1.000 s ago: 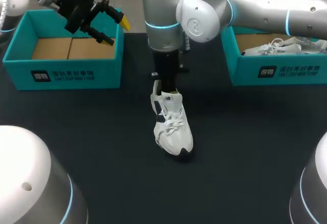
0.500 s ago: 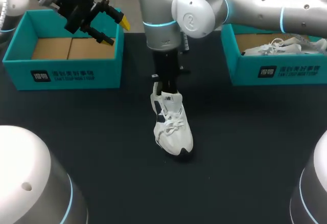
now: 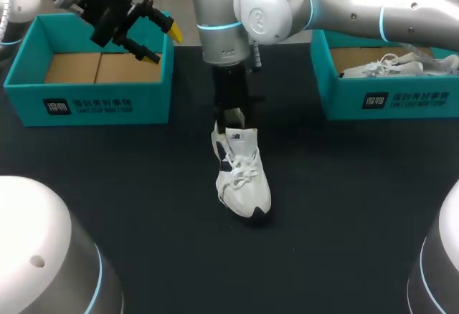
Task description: Take the shoe out of the shoebox, open the shoe tongue, remove and reinsert the insole, then place the shoe into the shoebox
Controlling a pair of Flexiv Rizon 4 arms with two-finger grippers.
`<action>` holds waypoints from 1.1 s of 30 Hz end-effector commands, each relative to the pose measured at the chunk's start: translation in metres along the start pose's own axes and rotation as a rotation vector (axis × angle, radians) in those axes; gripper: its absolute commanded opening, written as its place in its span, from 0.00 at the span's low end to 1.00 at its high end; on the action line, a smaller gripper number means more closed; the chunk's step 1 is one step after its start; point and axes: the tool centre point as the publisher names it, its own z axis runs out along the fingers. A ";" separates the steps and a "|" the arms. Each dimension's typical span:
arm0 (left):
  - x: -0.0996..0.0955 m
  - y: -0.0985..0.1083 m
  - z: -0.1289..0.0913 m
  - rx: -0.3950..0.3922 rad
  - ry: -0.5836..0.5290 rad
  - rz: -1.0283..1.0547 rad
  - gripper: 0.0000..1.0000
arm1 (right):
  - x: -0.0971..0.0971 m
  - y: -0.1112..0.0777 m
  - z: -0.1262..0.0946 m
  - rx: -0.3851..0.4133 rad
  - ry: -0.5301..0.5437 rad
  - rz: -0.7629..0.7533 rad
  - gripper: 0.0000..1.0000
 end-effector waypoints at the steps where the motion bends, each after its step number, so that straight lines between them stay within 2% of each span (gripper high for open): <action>1: 0.000 0.000 0.000 -0.001 0.002 0.001 1.00 | -0.002 -0.001 -0.001 -0.008 0.005 0.000 1.00; 15: 0.000 0.000 0.000 -0.001 0.002 0.001 1.00 | -0.003 -0.005 0.005 0.008 0.005 -0.005 1.00; 24: 0.000 0.000 0.000 -0.001 0.002 0.001 1.00 | 0.001 -0.015 -0.007 0.010 -0.007 -0.005 1.00; 33: 0.000 0.000 0.000 -0.001 0.002 0.001 1.00 | -0.001 -0.022 -0.007 0.020 0.001 0.004 1.00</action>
